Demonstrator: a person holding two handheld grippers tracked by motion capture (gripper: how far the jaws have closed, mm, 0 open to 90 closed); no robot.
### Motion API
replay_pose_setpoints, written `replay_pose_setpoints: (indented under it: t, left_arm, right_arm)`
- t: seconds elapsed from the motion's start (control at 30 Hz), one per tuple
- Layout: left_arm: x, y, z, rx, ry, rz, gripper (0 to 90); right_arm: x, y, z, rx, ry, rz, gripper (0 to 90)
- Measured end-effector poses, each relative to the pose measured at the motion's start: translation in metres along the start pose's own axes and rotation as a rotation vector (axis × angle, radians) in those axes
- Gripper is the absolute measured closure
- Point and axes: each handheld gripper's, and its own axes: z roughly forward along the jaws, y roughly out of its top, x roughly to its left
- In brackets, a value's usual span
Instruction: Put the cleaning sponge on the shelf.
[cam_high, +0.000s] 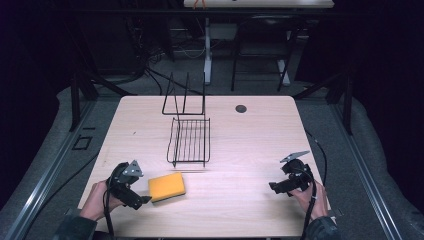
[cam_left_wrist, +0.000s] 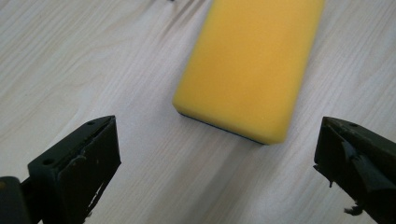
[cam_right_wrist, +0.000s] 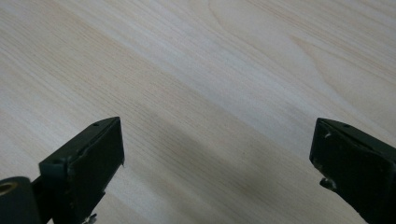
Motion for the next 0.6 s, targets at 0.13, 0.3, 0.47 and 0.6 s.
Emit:
replay_pose_setpoints:
  t: [0.13,0.3,0.47,0.6]
  left_arm:
    - [-0.003,0.005,0.000,0.010,-0.005,0.015,0.1]
    - [-0.008,0.013,0.003,0.037,-0.004,0.040,0.0]
    - [-0.012,0.014,0.009,0.071,-0.015,0.053,0.0]
    - [-0.013,0.017,0.013,0.095,-0.010,0.078,0.0]
  right_arm:
    - [-0.001,0.002,0.001,-0.010,0.006,-0.002,3.0]
    - [0.002,0.002,0.001,0.000,0.017,-0.011,3.4]
    - [0.004,0.005,0.002,-0.011,0.030,-0.018,3.8]
    - [0.005,0.007,0.003,-0.012,0.028,-0.030,3.9]
